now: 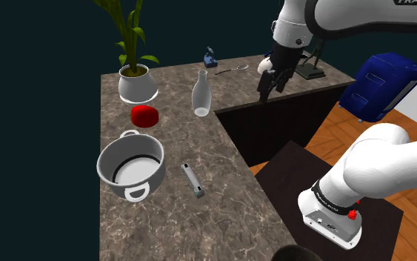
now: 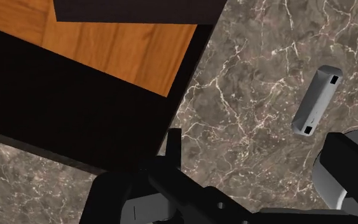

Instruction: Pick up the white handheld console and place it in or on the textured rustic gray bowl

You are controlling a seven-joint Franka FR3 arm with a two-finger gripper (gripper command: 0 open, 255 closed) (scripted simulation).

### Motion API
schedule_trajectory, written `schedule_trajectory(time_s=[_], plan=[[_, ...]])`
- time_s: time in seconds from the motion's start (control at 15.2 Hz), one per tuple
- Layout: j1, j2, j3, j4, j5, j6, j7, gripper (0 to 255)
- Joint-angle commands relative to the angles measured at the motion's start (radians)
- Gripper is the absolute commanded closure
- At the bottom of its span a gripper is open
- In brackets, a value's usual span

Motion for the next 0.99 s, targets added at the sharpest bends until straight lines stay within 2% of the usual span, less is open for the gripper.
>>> schedule_trajectory(time_s=[0.0, 0.46, 0.92], plan=[[0.007, 0.021, 0.031, -0.041, 0.023, 0.065, 0.038, 0], [0.042, 0.141, 0.158, -0.132, 0.105, 0.284, 0.181, 0], [0.055, 0.354, 0.295, -0.148, 0.147, 0.523, 0.334, 0]])
